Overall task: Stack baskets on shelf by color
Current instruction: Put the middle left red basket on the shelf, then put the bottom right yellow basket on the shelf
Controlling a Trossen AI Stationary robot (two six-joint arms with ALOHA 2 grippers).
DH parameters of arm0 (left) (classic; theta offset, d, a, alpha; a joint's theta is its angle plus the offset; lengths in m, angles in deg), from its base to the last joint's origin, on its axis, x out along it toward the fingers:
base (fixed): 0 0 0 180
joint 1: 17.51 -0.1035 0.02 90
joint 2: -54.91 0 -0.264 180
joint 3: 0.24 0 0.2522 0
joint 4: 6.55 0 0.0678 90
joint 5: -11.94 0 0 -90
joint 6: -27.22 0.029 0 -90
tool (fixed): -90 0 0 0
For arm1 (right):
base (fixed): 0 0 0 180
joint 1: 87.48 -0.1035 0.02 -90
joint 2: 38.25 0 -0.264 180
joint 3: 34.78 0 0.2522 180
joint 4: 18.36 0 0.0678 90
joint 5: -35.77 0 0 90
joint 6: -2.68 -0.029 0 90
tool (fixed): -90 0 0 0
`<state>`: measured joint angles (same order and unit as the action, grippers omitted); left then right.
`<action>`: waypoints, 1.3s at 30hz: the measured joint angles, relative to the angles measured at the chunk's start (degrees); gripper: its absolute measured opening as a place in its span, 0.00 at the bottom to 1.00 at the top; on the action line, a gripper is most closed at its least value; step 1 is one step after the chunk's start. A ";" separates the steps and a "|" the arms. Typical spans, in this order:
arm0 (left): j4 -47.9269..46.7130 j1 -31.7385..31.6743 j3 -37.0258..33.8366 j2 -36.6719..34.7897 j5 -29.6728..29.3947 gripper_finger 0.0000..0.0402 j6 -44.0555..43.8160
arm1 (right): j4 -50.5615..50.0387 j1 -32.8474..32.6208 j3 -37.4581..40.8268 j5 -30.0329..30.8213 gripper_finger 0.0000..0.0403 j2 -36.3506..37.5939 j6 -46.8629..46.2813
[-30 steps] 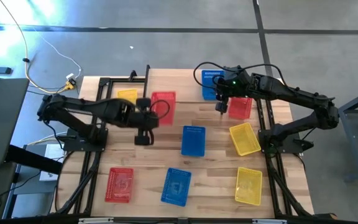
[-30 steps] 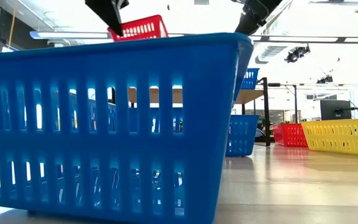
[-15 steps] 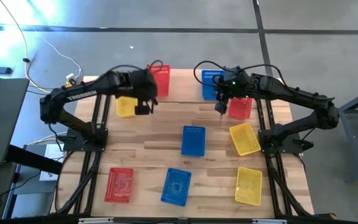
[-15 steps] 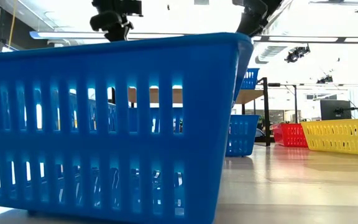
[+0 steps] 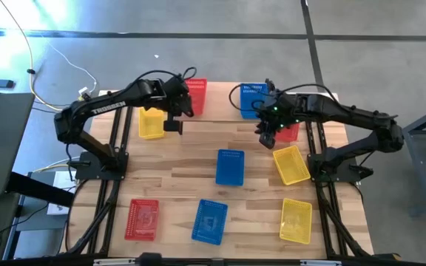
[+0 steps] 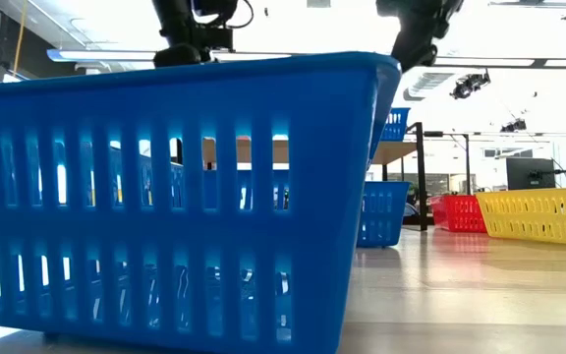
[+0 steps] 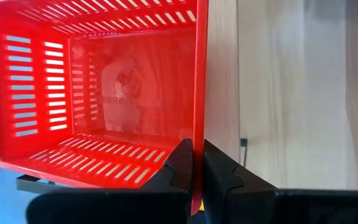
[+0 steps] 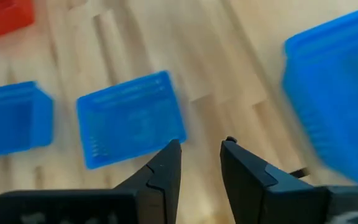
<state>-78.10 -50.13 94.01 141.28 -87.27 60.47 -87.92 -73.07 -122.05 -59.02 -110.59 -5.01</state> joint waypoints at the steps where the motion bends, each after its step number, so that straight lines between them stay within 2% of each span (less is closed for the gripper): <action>1: 0.03 0.00 0.00 0.35 -0.05 0.00 -0.01 | -0.59 -0.73 0.00 -0.38 0.25 0.00 -0.57; 8: -0.53 0.02 0.00 1.69 -0.12 0.02 -0.08 | -3.09 -5.70 0.00 -1.82 0.25 0.00 -6.69; 20: -0.71 0.28 0.00 1.83 -0.51 0.15 -3.11 | -7.39 -14.43 0.00 -2.20 0.25 0.00 -15.50; 25: -1.48 2.19 0.80 1.83 -1.40 0.23 -4.53 | -8.76 -18.64 0.00 -2.15 0.25 0.00 -20.70; 32: -2.75 5.71 5.10 1.83 -6.85 0.35 -8.11 | -12.89 -24.95 0.00 -2.41 0.25 0.00 -26.62; 39: -7.07 10.01 9.20 1.81 -7.74 0.39 -13.46 | -14.68 -31.39 0.04 -2.85 0.25 0.00 -35.40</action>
<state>-85.17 -40.11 103.21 143.10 -95.01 47.01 -102.60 -104.47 -122.01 -61.87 -110.59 -40.41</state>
